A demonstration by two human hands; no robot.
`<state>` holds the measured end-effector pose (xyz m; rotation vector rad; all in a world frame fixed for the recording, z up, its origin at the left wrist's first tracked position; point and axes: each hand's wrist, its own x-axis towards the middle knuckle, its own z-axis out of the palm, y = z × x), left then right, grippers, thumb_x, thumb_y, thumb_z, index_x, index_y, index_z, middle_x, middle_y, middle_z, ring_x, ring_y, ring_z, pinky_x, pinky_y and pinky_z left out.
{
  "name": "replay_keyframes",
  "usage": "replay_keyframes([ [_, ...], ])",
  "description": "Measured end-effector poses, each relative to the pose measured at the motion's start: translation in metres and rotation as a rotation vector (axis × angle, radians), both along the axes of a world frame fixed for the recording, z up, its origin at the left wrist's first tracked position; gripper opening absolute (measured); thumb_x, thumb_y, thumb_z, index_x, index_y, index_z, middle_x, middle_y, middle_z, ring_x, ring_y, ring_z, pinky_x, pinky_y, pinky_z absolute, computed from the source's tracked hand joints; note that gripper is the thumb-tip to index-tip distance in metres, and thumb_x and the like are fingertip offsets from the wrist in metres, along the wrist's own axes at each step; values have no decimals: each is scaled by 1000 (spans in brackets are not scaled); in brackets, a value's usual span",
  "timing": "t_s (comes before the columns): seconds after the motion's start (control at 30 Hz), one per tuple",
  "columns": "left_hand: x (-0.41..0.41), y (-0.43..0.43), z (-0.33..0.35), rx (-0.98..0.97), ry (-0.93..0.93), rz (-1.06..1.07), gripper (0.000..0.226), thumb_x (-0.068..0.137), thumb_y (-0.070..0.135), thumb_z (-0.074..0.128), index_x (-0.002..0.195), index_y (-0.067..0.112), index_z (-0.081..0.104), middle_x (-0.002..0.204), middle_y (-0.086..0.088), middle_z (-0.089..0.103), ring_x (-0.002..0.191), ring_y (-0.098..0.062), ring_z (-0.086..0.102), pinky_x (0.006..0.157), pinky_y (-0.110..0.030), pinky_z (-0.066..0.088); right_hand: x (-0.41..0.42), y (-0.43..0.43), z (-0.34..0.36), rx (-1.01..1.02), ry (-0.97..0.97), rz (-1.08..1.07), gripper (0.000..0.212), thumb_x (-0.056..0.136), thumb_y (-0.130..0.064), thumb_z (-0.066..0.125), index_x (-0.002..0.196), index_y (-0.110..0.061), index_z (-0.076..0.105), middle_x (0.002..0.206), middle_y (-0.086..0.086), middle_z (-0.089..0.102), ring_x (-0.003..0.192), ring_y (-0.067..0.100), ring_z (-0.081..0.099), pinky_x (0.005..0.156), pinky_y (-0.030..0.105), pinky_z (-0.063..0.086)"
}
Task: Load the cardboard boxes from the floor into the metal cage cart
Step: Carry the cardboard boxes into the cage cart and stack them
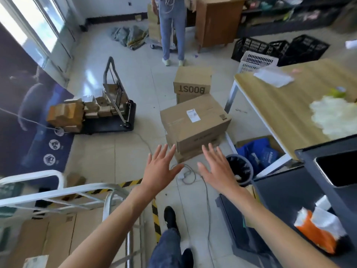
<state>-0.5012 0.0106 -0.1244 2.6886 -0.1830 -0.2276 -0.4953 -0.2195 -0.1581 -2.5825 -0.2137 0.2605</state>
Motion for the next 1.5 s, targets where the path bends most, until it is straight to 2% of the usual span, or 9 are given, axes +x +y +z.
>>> replay_keyframes([
  [0.27, 115, -34, -56, -88, 124, 3, 77, 94, 66, 42, 159, 36, 12, 167, -1, 13, 154, -21, 1, 122, -49, 6, 113, -8, -28, 6, 74, -72, 79, 89, -72, 17, 159, -36, 3, 167, -6, -7, 154, 22, -10, 124, 49, 4],
  [0.43, 205, -41, -89, -115, 248, 36, 78, 95, 66, 40, 159, 34, 11, 167, -2, 11, 154, -22, 1, 121, -49, 6, 197, -5, -37, -41, 139, -80, 70, 101, -59, 30, 160, -33, 3, 168, -3, -7, 154, 22, -10, 124, 48, 4],
  [0.63, 303, -41, -131, -164, 351, 72, 79, 95, 66, 41, 159, 33, 10, 167, -3, 12, 154, -22, 1, 122, -50, 9, 295, -28, -54, -17, 175, -177, 69, 102, -54, 36, 160, -33, 5, 168, -6, -5, 154, 19, -8, 124, 44, 4],
  [0.93, 418, -45, -240, -185, 440, 123, 91, 89, 66, 54, 159, 30, 10, 167, -7, 9, 154, -25, 0, 122, -50, 11, 419, -59, -170, -3, 273, -233, 72, 100, -55, 41, 160, -35, 6, 167, -11, 1, 153, 12, 0, 123, 47, 10],
  [1.17, 459, -54, -368, -133, 504, 398, 106, 85, 66, 59, 160, 22, -1, 167, -13, -3, 153, -28, -8, 121, -54, 10, 507, -106, -298, -43, 345, -162, 79, 98, -51, 49, 160, -31, 5, 167, -13, 4, 152, 9, 5, 121, 36, 10],
  [1.3, 472, -61, -431, -105, 490, 628, 119, 78, 66, 68, 158, 24, -9, 163, -19, -21, 151, -33, -17, 116, -62, 7, 565, -154, -361, -212, 315, -70, 82, 97, -52, 49, 160, -25, 3, 168, -2, 6, 154, 18, 6, 123, 46, 13],
  [1.43, 472, -65, -466, -312, 462, 880, 126, 72, 58, 79, 157, 30, -10, 165, -15, -9, 152, -31, 0, 118, -51, 12, 611, -197, -396, -295, 326, -91, 94, 90, -69, 43, 160, -24, -2, 169, 2, 1, 154, 21, 4, 123, 48, 11],
  [1.5, 469, -61, -473, -403, 433, 924, 129, 68, 53, 84, 156, 33, -8, 165, -9, 6, 150, -25, 15, 118, -48, 21, 626, -214, -406, -273, 419, -179, 110, 83, -76, 51, 158, -26, -12, 168, 3, -5, 154, 23, 2, 120, 48, 9],
])
